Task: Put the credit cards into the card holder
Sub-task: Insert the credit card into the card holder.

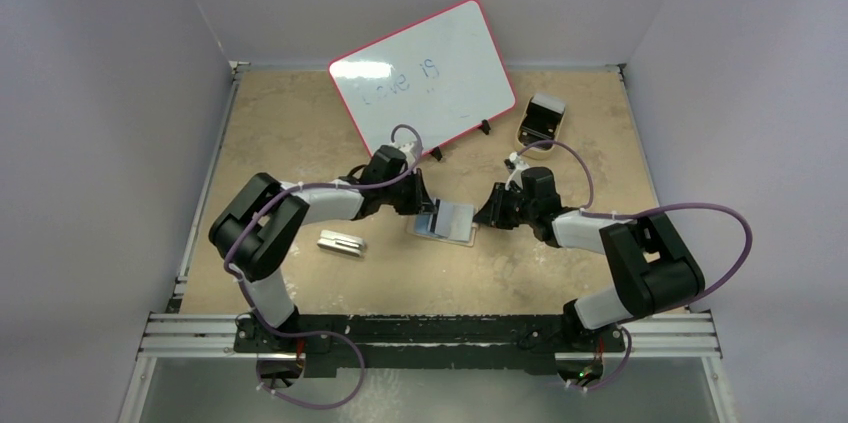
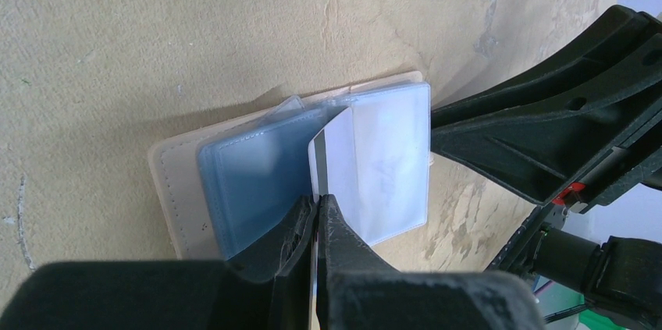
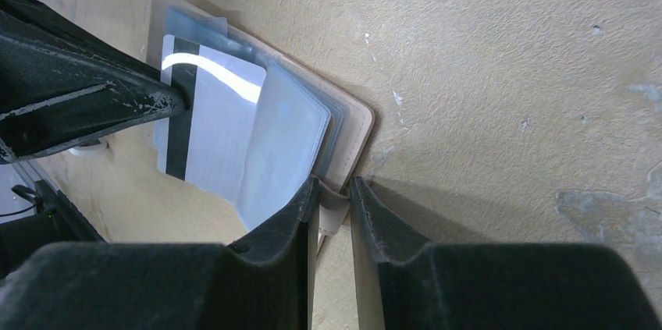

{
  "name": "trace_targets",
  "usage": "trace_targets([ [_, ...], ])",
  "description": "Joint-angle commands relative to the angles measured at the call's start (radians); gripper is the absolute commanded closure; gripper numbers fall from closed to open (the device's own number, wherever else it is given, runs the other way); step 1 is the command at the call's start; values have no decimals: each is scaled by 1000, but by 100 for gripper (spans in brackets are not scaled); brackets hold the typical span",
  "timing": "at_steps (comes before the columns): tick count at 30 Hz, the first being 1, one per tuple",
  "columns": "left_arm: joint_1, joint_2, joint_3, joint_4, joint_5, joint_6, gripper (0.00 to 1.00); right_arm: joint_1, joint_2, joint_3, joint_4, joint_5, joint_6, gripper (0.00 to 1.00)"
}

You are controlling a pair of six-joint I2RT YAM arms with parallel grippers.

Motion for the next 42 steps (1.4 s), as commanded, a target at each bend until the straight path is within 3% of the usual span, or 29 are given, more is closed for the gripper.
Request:
trace_targets([
  [1, -36, 14, 30, -31, -15, 32, 100, -2, 0, 23, 13, -14, -12, 77],
  [13, -41, 48, 12, 43, -43, -36, 100, -2, -14, 8, 15, -11, -6, 77],
  [21, -60, 52, -81, 236, -86, -169, 100, -2, -27, 2, 15, -8, 2, 78],
  [28, -104, 60, -62, 249, -124, -179, 100, -1, -32, -3, 18, -8, 6, 78],
  [35, -107, 9, -26, 126, -178, -146, 78, -1, -62, 19, -27, 3, -6, 77],
  [42, -107, -62, -46, 76, -250, -162, 69, -2, -130, 38, -106, 12, -14, 70],
])
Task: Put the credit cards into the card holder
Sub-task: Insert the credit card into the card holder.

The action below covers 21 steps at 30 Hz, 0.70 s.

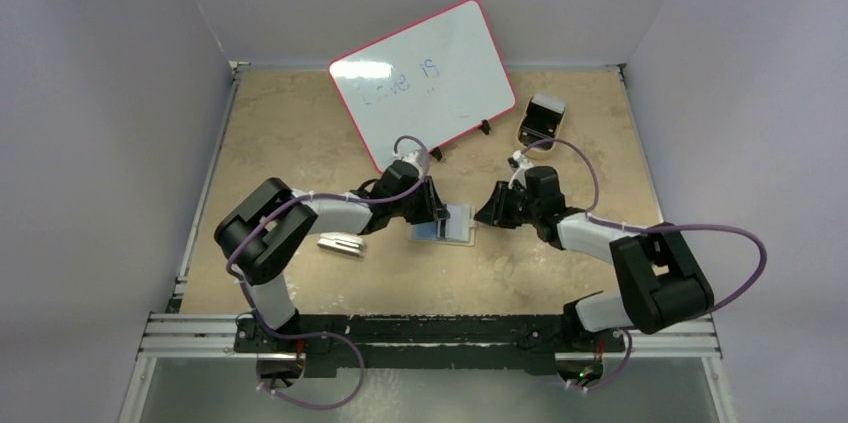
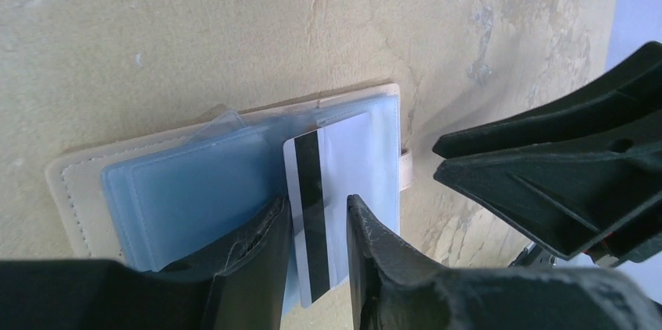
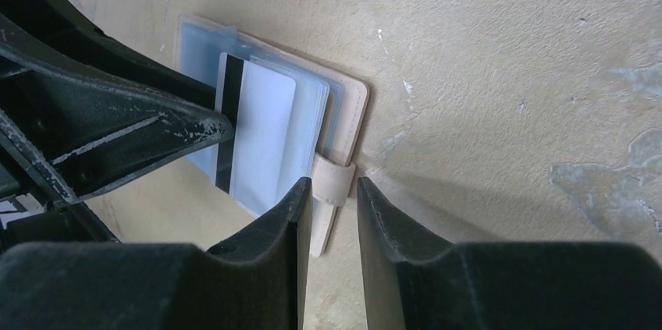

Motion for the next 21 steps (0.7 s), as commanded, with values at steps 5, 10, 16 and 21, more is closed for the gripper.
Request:
trace_targets([
  [5, -1, -93, 2, -35, -76, -21, 65, 2, -65, 41, -41, 17, -12, 71],
  [10, 1, -137, 4, -58, -88, -25, 60, 3, -60, 32, -13, 15, -3, 74],
  [16, -1, -129, 7, -57, -87, -30, 58, 3, -37, 23, 19, 1, 7, 75],
  [21, -1, -102, -5, -32, -78, -43, 57, 4, -12, 13, 49, -10, 18, 74],
])
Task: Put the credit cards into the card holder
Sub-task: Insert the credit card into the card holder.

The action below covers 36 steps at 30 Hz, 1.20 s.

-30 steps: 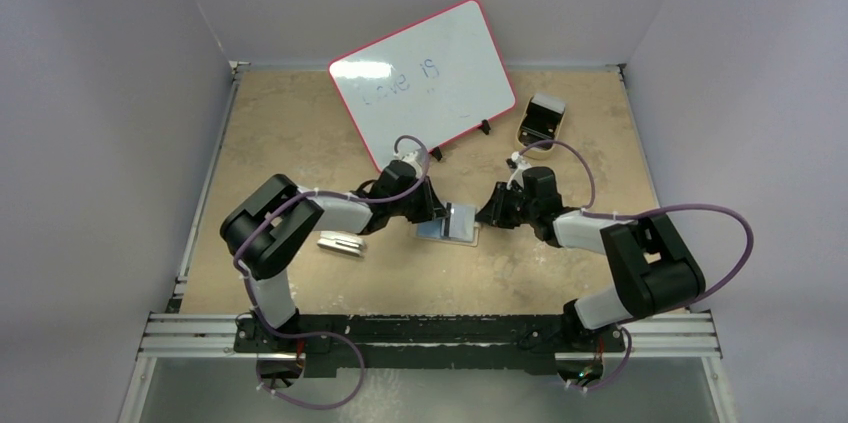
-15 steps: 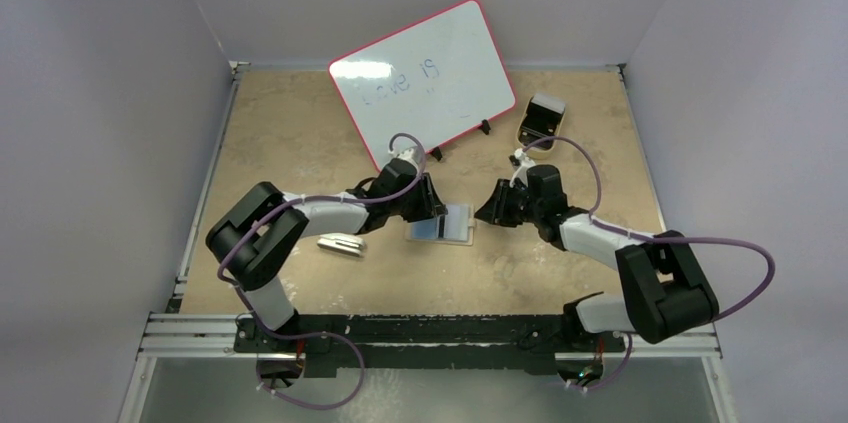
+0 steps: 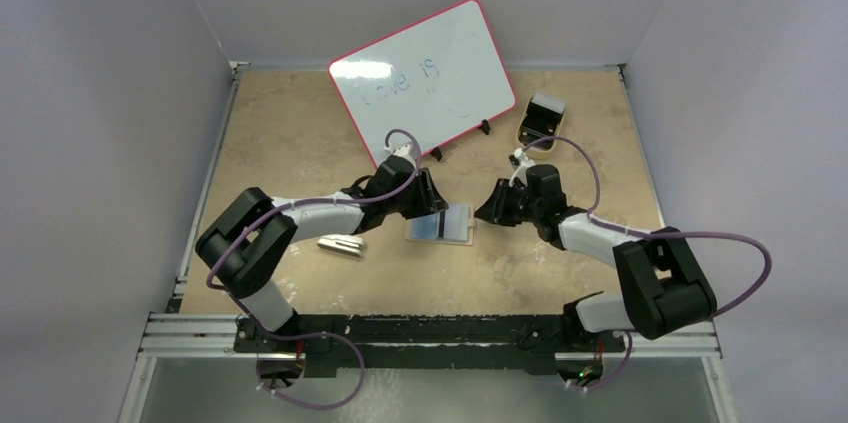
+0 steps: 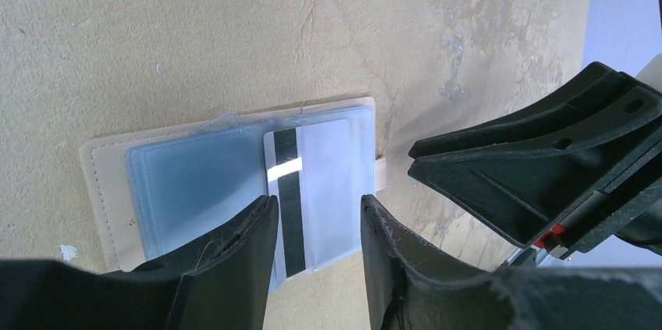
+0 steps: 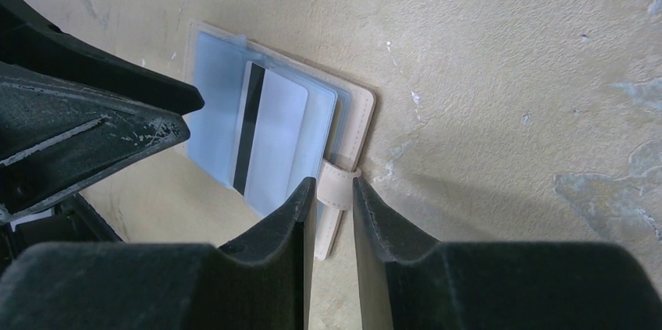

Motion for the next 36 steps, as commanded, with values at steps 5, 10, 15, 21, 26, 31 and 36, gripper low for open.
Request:
trace_targets([
  [5, -1, 39, -8, 74, 14, -26, 57, 3, 34, -3, 77, -18, 12, 73],
  [10, -1, 66, -17, 93, 12, -36, 57, 3, 50, -9, 88, -20, 14, 74],
  [15, -3, 75, -32, 135, 24, -60, 56, 3, 61, -17, 106, -20, 18, 74],
  [21, -21, 98, -36, 201, 52, -103, 56, 9, 82, -23, 128, -25, 28, 76],
  [26, -27, 112, -48, 264, 71, -139, 56, 16, 91, -31, 147, -24, 37, 76],
  [31, -34, 113, -50, 338, 95, -192, 56, 23, 104, -41, 170, -31, 47, 77],
  [36, -41, 112, -53, 372, 109, -240, 56, 27, 110, -41, 178, -30, 52, 77],
])
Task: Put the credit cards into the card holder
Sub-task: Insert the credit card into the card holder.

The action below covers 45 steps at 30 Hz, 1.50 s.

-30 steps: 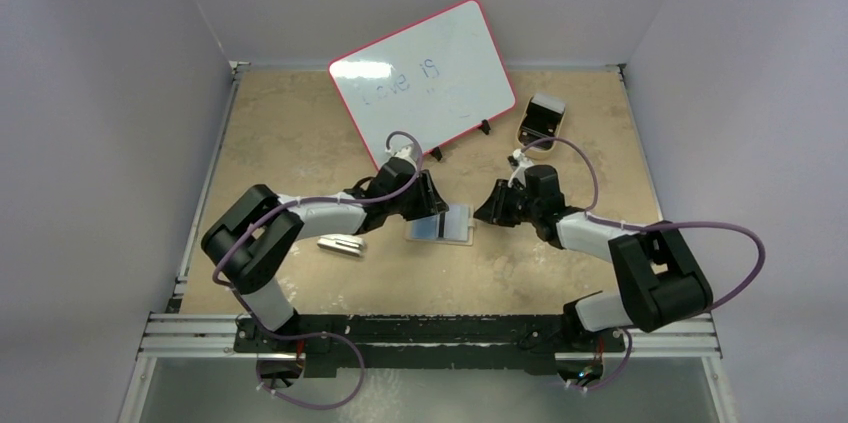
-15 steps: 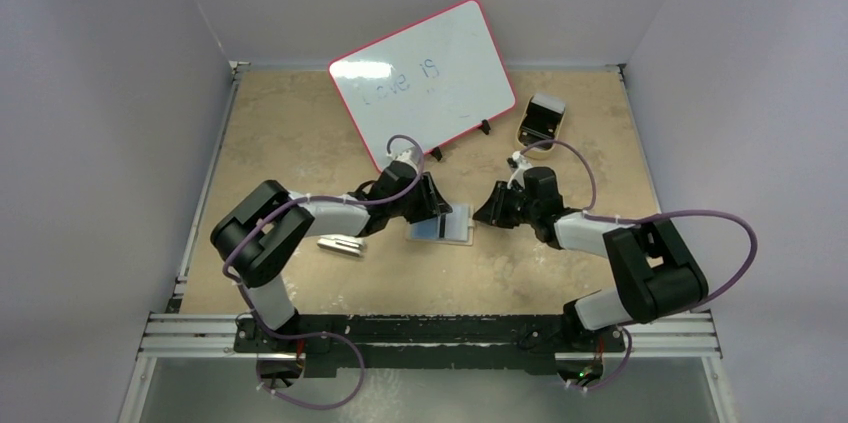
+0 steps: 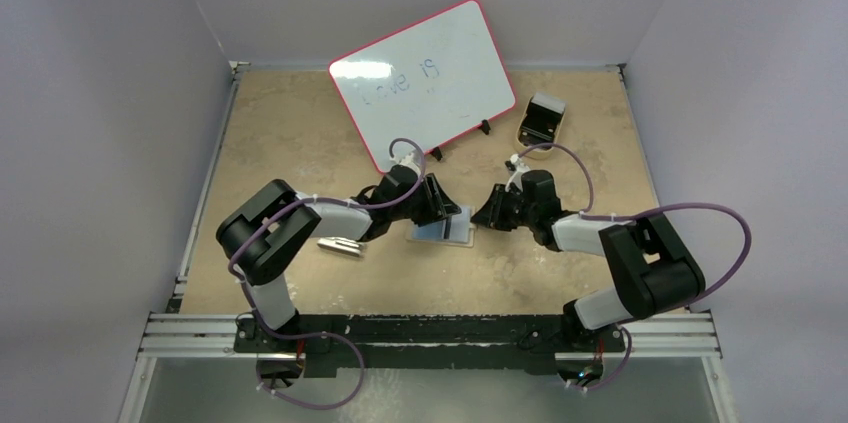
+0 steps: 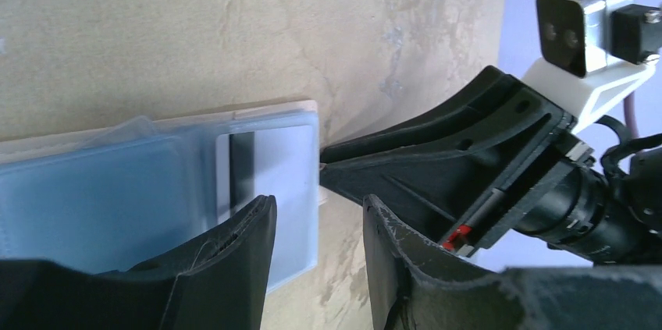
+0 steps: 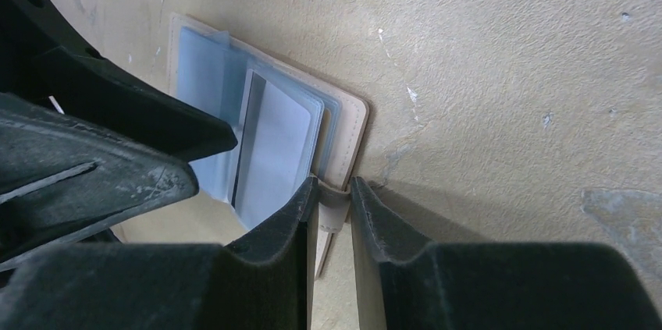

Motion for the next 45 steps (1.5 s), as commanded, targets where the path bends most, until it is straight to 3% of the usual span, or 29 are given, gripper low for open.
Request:
trace_targets([
  [1, -13, -1, -5, 114, 29, -75, 56, 8, 5, -4, 43, -16, 10, 77],
  [7, -30, -32, -17, 113, 4, -93, 56, 9, -3, 3, 28, -3, 4, 76],
  [12, -31, -92, 43, -154, -120, 19, 55, 9, -41, 14, -19, 36, -13, 75],
  [18, -30, -108, 57, -245, -177, 66, 53, 9, -41, 7, -15, 34, -11, 74],
  [25, -30, -71, 43, -178, -115, 26, 53, 9, -34, 7, -9, 31, -10, 74],
  [35, -42, -44, 73, -249, -141, -10, 53, 9, -21, -1, 11, 27, -4, 74],
  [45, -85, -33, 97, -164, -90, -90, 53, 9, -5, -6, 34, 20, 7, 75],
])
